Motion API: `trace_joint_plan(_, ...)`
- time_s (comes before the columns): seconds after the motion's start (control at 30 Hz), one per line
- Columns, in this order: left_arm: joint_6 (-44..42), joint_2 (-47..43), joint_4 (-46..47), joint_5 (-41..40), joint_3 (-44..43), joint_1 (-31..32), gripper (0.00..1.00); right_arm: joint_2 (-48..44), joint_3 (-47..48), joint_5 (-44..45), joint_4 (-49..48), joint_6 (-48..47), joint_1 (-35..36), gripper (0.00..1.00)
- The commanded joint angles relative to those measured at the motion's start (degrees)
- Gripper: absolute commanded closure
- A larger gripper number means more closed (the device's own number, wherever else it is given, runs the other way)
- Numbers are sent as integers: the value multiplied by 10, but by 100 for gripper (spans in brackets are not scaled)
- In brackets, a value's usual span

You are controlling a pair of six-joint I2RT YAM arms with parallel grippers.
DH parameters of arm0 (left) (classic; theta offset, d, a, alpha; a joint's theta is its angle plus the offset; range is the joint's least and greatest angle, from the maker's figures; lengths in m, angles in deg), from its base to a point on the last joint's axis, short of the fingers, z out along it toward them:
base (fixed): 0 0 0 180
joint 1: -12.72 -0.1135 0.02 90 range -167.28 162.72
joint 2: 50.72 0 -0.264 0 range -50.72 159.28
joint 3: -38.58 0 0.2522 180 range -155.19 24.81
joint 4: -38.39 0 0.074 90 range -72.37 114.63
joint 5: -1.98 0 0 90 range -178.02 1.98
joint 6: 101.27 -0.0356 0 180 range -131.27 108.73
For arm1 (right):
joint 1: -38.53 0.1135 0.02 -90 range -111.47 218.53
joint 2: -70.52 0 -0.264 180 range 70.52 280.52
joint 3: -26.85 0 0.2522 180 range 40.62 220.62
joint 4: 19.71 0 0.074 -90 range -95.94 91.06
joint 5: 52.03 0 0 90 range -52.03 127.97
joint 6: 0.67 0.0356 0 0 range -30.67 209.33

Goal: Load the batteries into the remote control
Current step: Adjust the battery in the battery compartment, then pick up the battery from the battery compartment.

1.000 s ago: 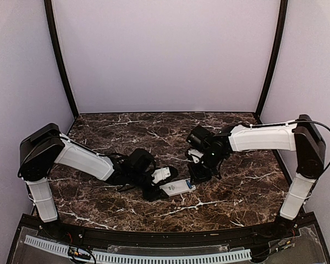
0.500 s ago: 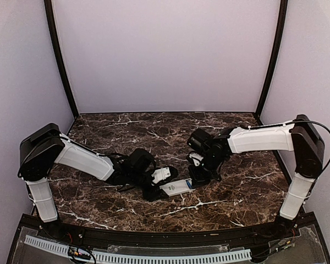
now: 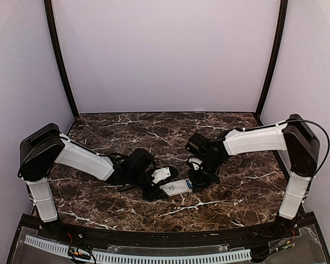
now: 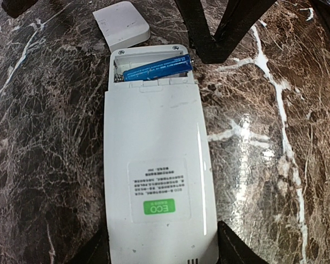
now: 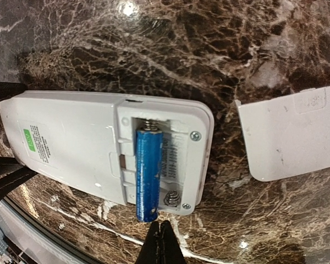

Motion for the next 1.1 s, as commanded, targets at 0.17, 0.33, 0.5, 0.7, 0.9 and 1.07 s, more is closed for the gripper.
trace_joint_plan(0.17, 1, 12, -46, 14, 2, 2, 41, 16, 17, -10, -6, -7, 3, 100)
trace_joint_plan(0.33, 1, 12, -45, 14, 3, 2, 41, 20, 24, -9, -5, -7, 3, 100)
trace_joint_plan(0.5, 1, 12, -45, 14, 3, 2, 41, 28, 34, -9, -4, -10, 3, 100)
trace_joint_plan(0.7, 1, 12, -44, 14, 3, 1, 41, 40, 46, -4, 2, -12, 3, 100)
trace_joint_plan(0.9, 1, 12, -44, 14, 3, 2, 41, 48, 58, 6, 3, -20, -2, 100)
trace_joint_plan(1.07, 2, 12, -45, 14, 3, 2, 41, 28, 42, -10, 12, -36, -1, 100)
